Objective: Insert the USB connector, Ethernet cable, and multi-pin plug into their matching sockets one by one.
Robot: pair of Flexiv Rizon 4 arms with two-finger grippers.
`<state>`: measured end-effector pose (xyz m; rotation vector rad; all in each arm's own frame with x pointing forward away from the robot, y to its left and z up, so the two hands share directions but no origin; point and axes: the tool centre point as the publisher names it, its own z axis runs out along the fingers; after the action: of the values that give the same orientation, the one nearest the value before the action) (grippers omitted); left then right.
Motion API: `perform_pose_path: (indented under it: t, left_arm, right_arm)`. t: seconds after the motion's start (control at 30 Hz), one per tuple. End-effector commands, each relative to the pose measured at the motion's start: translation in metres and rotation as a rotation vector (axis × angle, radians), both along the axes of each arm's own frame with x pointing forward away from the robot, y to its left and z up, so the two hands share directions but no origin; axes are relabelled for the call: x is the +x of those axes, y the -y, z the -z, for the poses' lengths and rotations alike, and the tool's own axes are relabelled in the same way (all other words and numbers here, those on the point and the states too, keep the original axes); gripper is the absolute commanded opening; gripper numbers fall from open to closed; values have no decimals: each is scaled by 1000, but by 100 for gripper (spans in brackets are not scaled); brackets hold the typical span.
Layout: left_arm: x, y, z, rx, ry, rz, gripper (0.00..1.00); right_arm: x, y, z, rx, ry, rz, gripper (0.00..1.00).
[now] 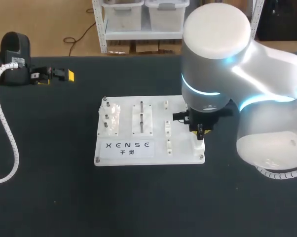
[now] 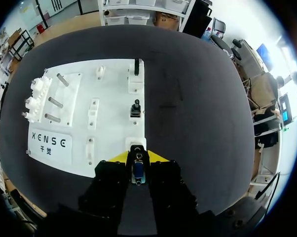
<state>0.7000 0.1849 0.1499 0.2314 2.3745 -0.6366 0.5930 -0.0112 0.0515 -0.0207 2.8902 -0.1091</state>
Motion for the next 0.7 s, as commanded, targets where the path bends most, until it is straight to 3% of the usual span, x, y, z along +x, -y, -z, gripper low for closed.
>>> perform_pose_path:
  t: [0.03,0.43,0.47,0.53,0.57,0.7]
  left_arm:
    - [0,0,0,0,0,0,100]
    - [0,0,0,0,0,0,100]
    - [0,0,0,0,0,0,100]
    - [0,0,0,0,0,0,100]
    - [0,0,0,0,0,0,100]
    - [0,0,0,0,0,0,100]
  right_arm:
    - [3,-1,51,-14,-16,7,0]
    - [4,2,65,-44,-48,16,0]
    - [5,3,65,-46,-49,17,9]
    - [5,4,64,-48,-49,24,51]
    - [6,5,64,-48,-48,28,100]
    - [9,6,60,-39,-44,40,100]
